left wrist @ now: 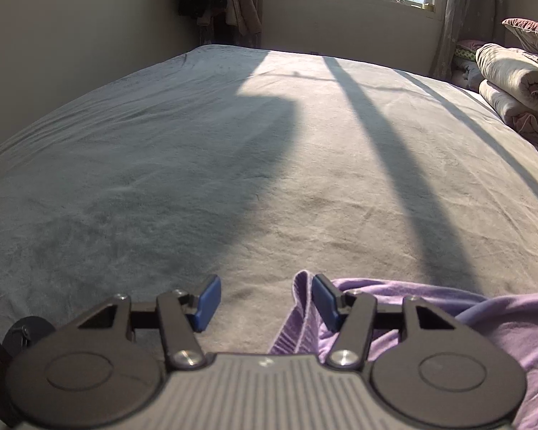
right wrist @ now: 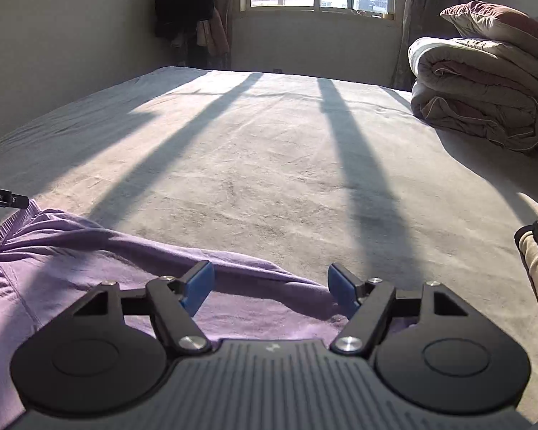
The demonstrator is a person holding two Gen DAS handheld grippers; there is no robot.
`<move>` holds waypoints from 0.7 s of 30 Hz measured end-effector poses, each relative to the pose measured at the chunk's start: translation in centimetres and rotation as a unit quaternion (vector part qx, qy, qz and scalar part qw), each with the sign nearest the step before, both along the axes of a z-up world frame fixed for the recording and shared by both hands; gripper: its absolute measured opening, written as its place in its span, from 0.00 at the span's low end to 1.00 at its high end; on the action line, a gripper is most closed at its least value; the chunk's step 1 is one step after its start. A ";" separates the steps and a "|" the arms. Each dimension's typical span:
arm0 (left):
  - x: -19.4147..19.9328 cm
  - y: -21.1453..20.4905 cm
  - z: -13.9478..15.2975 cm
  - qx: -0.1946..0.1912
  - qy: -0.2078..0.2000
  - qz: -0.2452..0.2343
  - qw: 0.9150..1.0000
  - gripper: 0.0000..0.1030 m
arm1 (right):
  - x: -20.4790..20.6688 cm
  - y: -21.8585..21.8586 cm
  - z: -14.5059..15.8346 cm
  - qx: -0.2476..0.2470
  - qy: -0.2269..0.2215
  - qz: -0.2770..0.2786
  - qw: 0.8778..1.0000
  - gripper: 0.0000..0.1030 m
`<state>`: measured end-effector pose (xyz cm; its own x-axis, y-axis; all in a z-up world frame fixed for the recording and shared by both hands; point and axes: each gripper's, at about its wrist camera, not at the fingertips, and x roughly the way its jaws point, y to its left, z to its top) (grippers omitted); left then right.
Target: Fold clothes
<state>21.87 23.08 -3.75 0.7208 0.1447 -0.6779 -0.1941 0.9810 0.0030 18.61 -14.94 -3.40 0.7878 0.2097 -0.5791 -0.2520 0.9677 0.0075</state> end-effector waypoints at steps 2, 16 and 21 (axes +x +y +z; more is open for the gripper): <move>0.7 0.2 -0.4 -0.008 0.009 -0.005 1.000 0.39 | 2.3 0.7 -0.3 -0.004 0.014 0.008 1.000 0.68; 0.8 0.6 -1.0 0.003 -0.020 -0.017 1.000 0.00 | 6.2 3.5 -3.1 -0.070 0.089 0.085 0.990 0.02; -0.6 1.3 -0.3 0.013 -0.080 0.014 0.997 0.00 | 5.3 4.3 -2.6 -0.094 0.051 0.071 0.992 0.01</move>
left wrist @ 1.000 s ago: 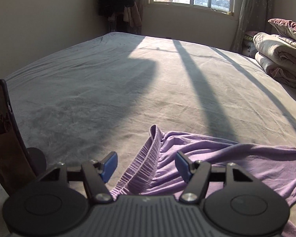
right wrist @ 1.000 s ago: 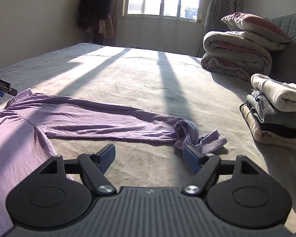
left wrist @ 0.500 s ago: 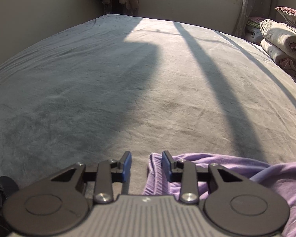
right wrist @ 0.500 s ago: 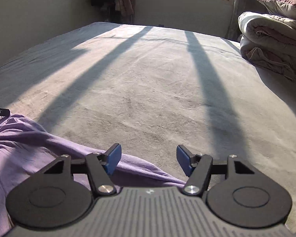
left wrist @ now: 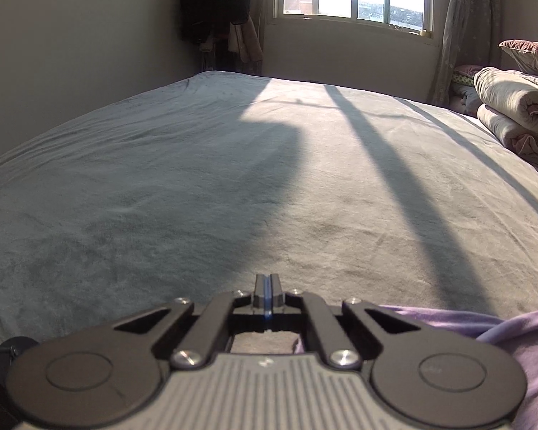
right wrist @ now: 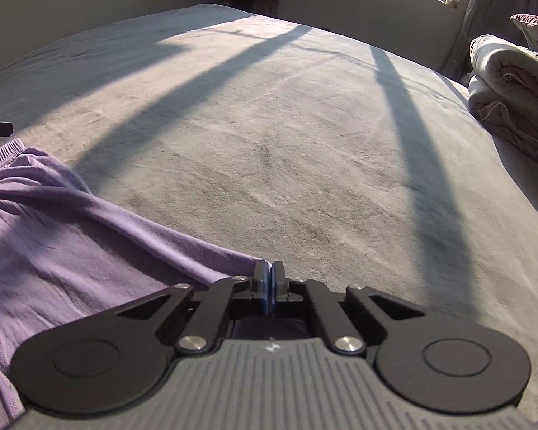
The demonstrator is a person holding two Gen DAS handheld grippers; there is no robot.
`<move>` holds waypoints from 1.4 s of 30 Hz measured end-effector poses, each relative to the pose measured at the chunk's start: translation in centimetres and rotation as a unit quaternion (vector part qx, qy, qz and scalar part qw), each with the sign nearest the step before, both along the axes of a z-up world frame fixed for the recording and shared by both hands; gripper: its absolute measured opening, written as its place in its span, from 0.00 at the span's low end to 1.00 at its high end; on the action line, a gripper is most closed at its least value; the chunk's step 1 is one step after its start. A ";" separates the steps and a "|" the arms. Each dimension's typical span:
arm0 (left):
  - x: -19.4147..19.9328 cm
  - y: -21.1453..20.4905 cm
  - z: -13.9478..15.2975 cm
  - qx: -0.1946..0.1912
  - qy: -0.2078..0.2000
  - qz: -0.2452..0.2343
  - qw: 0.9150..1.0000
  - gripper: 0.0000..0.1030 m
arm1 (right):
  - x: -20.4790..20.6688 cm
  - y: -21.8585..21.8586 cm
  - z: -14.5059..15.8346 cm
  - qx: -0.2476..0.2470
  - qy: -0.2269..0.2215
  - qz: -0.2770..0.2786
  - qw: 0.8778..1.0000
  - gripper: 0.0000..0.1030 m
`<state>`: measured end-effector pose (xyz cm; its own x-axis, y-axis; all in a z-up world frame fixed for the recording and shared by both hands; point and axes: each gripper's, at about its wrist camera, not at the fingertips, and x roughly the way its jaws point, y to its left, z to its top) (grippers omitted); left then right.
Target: Fold clothes
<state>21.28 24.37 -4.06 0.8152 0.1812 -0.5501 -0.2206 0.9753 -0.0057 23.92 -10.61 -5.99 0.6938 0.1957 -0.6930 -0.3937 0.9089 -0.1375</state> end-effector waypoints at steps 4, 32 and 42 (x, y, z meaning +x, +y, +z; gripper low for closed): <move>-0.3 1.0 0.8 -0.029 -0.013 -0.010 0.999 0.00 | 0.1 0.0 0.8 -0.005 -0.027 -0.007 1.000 0.00; -0.5 0.5 -2.1 -0.055 -0.058 0.055 0.995 0.04 | 1.7 4.4 -0.9 -0.087 -0.096 -0.040 0.991 0.00; 0.6 0.6 -3.3 -0.044 -0.018 0.069 0.996 0.12 | 4.6 5.8 -3.6 -0.102 -0.089 -0.051 0.989 0.03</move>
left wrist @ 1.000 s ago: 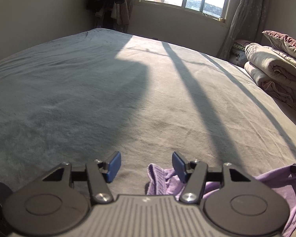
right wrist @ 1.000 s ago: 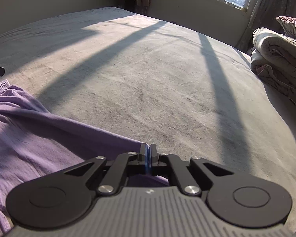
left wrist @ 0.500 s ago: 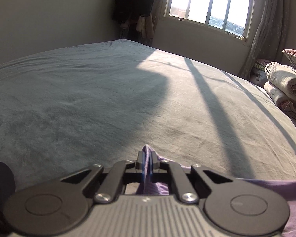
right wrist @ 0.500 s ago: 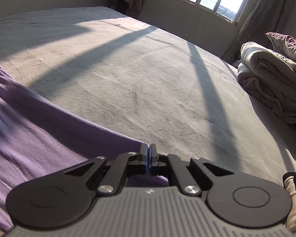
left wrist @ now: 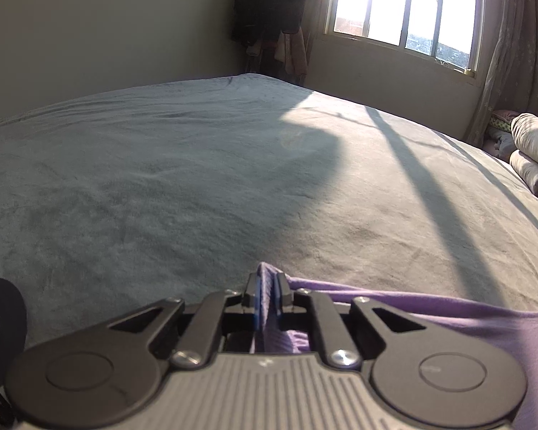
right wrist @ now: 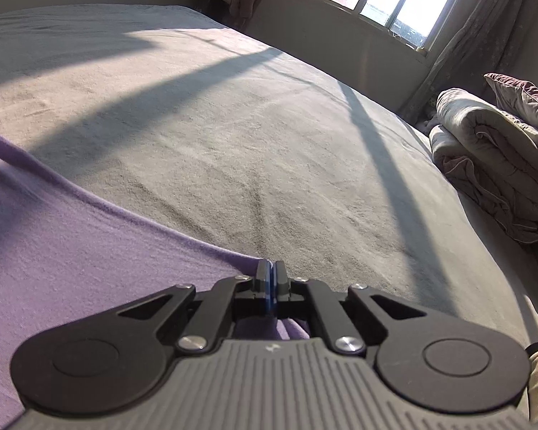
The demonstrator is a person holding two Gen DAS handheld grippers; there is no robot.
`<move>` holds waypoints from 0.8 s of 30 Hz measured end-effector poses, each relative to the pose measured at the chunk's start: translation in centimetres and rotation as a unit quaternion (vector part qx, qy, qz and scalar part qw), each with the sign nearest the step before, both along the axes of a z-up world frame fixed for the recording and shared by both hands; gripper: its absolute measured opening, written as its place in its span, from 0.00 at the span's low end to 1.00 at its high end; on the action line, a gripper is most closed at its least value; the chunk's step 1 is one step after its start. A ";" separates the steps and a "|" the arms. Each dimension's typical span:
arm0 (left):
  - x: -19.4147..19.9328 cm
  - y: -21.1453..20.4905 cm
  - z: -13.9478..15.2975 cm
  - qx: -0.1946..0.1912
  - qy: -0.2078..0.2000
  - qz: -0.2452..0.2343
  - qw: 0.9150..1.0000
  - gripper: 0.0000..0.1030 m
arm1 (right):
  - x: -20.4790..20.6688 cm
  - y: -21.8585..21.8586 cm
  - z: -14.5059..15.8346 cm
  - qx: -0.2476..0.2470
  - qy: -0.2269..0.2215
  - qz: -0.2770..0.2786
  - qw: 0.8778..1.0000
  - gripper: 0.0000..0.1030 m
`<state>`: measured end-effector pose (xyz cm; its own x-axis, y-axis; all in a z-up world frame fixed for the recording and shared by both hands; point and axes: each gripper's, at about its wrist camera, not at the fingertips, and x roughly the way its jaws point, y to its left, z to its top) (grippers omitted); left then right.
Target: Fold clothes
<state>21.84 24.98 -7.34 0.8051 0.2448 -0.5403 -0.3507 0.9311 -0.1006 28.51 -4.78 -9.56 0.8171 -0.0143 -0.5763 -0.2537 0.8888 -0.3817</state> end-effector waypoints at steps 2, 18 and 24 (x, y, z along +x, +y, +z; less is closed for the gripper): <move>0.0 -0.2 0.1 0.004 0.002 -0.005 1.000 0.15 | -0.1 -0.2 0.6 0.014 0.009 -0.007 1.000 0.08; -9.0 -2.6 6.1 -0.074 -0.030 -0.007 0.997 0.70 | -7.3 -11.6 9.6 0.099 0.045 -0.114 0.988 0.48; -12.2 -5.7 6.3 -0.123 -0.021 -0.029 0.992 0.74 | -9.9 -16.1 10.0 0.102 0.052 -0.169 0.979 0.49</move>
<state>9.63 19.33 -1.05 0.8366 0.0632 -0.5441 -0.2889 0.8948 -0.3403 18.65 -20.88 0.43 0.7227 -0.1494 -0.6748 0.0396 0.9837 -0.1753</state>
